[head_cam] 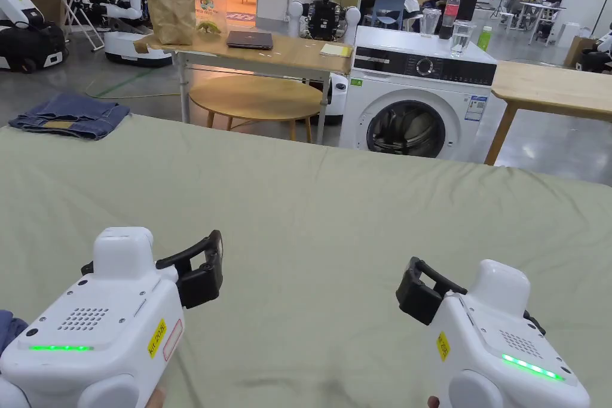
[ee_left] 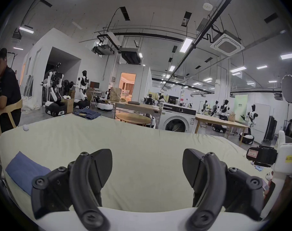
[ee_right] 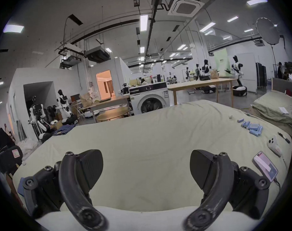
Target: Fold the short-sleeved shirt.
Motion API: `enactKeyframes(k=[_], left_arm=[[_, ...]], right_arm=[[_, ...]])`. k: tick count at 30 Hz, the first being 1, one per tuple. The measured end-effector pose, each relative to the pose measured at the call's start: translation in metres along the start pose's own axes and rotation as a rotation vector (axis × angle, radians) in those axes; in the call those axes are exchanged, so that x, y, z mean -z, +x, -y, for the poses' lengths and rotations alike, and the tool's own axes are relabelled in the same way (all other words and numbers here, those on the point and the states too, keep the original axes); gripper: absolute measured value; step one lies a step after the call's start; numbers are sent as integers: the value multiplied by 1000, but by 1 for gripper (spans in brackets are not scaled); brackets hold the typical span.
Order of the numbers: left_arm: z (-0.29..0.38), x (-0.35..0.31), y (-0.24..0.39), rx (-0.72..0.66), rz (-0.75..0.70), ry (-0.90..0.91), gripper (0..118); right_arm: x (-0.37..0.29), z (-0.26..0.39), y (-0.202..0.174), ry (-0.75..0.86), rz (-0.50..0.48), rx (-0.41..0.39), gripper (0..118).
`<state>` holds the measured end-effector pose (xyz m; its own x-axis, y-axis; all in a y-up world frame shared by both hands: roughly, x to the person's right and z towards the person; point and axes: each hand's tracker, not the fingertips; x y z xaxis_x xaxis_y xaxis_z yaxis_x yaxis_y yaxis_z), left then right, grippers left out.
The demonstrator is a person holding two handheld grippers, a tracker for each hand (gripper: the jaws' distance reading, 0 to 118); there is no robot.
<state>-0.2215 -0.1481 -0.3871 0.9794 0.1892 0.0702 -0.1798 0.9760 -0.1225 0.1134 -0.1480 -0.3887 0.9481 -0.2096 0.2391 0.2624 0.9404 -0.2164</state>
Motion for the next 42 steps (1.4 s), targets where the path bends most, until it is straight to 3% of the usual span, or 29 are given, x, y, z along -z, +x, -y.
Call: enactKeyframes(k=[6,14,42], left_arm=[[-2,-9,1,30,-18,112,88],[-1,-3,13,211,-40,107,89],[8,19,13,224,-61,-2,89]], right_arm=[[3,1,-4,-19,43,-27,106],[7,2,-7,-7,65,-62,106],[18,10,-11,-8,55,-182,106]])
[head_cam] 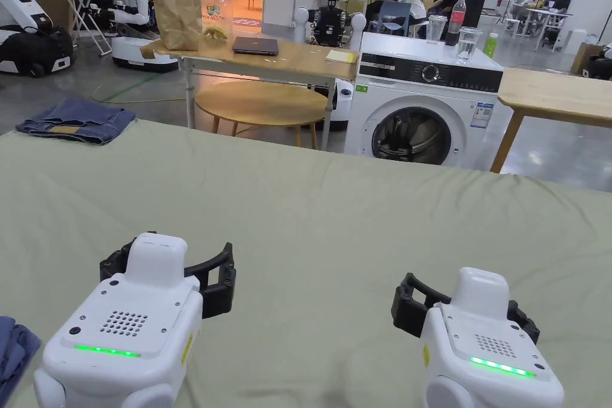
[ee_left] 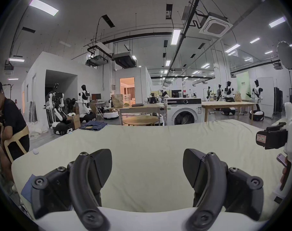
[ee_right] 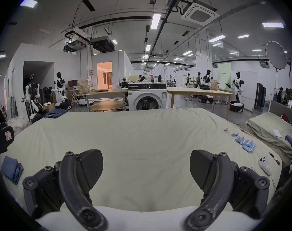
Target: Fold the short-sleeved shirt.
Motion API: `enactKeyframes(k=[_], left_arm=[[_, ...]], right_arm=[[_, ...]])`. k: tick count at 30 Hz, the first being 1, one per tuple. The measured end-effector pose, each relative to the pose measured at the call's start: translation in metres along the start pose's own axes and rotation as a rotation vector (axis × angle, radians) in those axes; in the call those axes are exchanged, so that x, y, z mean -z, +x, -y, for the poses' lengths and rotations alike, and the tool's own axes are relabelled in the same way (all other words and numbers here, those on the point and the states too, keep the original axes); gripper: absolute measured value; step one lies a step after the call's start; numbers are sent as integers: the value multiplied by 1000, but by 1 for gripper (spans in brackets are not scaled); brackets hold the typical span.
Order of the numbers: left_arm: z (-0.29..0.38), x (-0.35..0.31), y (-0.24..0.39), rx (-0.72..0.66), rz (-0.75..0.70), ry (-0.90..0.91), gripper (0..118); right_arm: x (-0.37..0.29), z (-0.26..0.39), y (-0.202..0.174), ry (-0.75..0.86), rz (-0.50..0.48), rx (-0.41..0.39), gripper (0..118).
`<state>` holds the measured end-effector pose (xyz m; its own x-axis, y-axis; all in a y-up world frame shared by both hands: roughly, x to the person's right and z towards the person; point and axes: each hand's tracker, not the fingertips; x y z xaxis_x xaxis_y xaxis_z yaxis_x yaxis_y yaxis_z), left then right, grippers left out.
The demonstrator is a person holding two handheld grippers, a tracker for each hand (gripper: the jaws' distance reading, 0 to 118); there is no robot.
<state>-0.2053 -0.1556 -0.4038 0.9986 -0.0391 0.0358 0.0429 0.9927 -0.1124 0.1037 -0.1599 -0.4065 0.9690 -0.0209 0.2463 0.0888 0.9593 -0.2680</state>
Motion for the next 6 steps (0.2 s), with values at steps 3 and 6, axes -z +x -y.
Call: enactKeyframes(k=[3,6], left_arm=[[1,3,-3,-11,-9,-11,89],[1,4,-7,-17,-10,-17,89]], right_arm=[[0,1,2,24,22,-5,106],[3,-2,6,17,8,-4,106]])
